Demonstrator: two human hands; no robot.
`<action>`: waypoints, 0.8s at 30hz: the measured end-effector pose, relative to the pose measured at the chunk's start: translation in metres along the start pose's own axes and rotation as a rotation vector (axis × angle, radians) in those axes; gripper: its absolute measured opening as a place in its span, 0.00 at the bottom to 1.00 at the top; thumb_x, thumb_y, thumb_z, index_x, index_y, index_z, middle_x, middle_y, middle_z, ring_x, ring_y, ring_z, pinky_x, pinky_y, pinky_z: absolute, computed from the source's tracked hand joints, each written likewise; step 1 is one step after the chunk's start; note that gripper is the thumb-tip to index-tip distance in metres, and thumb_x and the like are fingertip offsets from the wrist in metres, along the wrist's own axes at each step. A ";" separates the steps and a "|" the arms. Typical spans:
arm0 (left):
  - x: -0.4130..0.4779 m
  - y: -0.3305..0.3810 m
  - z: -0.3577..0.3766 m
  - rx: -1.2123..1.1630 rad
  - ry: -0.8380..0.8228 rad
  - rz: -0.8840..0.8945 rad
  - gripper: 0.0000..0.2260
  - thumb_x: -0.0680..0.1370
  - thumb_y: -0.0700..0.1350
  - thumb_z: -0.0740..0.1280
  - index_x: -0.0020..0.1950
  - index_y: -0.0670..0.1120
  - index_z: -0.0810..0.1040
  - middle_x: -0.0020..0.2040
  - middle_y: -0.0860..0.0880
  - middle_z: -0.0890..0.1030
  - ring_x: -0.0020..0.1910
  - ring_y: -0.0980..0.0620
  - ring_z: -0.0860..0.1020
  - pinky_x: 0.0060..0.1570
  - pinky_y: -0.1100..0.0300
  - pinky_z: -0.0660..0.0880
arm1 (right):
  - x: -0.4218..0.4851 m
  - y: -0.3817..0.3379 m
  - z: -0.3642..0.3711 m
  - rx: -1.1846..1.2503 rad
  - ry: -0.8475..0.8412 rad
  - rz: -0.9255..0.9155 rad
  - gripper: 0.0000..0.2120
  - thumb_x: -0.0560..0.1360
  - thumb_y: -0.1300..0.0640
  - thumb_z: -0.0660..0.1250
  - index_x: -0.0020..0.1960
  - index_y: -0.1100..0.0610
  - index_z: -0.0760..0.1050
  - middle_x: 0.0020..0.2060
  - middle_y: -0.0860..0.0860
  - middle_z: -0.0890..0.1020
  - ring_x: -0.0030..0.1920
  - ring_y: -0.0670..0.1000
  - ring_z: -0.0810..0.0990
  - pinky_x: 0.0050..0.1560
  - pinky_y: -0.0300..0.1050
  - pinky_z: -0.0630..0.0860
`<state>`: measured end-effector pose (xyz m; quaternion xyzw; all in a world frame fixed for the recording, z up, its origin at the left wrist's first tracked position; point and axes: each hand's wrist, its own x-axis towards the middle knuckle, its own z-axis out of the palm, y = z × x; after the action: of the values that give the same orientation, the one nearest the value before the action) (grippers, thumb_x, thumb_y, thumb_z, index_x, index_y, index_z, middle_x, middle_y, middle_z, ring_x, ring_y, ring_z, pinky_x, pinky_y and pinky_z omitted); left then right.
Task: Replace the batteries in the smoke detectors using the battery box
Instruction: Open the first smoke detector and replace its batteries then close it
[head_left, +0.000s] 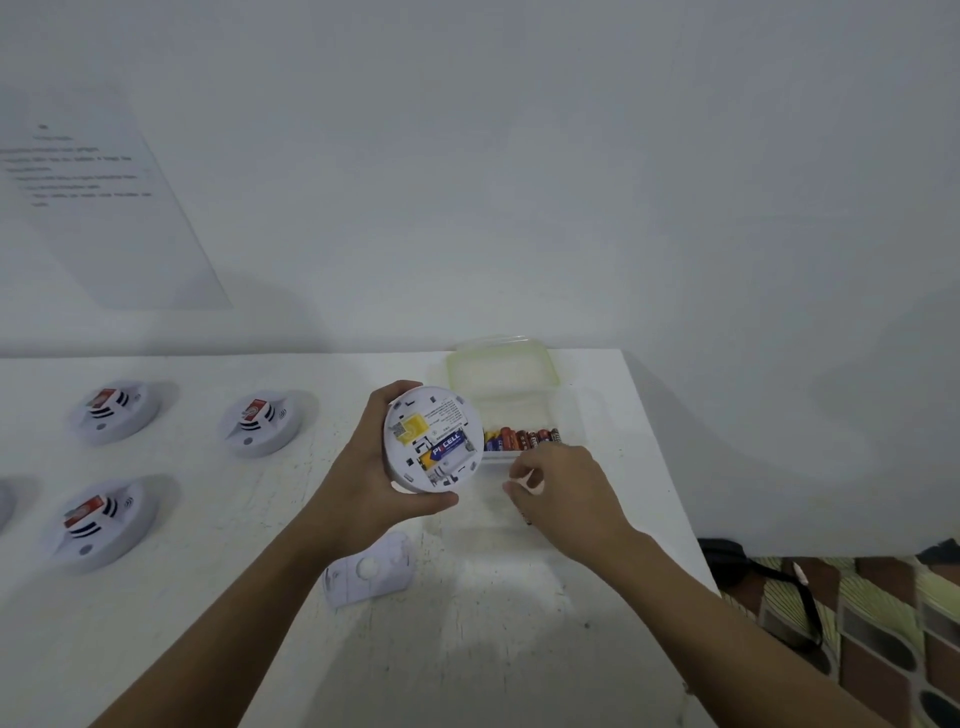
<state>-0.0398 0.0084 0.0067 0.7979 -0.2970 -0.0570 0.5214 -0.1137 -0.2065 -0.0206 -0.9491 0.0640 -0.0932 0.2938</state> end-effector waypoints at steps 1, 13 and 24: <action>0.000 0.000 -0.001 0.000 0.002 0.003 0.43 0.61 0.48 0.81 0.70 0.55 0.62 0.63 0.65 0.70 0.63 0.66 0.72 0.54 0.72 0.76 | 0.001 -0.003 -0.003 0.074 0.041 -0.005 0.03 0.76 0.54 0.72 0.48 0.53 0.83 0.43 0.45 0.83 0.42 0.44 0.79 0.44 0.35 0.71; 0.012 0.014 0.003 -0.029 0.031 0.057 0.42 0.60 0.56 0.79 0.69 0.56 0.63 0.62 0.63 0.73 0.63 0.59 0.75 0.55 0.65 0.79 | 0.004 -0.051 -0.015 0.542 0.223 -0.038 0.15 0.69 0.53 0.80 0.53 0.54 0.82 0.49 0.45 0.81 0.50 0.46 0.81 0.44 0.41 0.82; 0.014 0.019 0.008 0.000 0.048 0.059 0.41 0.61 0.49 0.81 0.67 0.57 0.62 0.60 0.66 0.73 0.60 0.64 0.75 0.53 0.69 0.78 | 0.008 -0.048 -0.011 0.630 0.238 0.086 0.13 0.69 0.56 0.80 0.53 0.56 0.84 0.51 0.48 0.83 0.50 0.46 0.83 0.49 0.42 0.83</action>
<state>-0.0396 -0.0108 0.0220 0.7899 -0.3079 -0.0223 0.5299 -0.1055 -0.1748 0.0167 -0.7908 0.1057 -0.2059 0.5666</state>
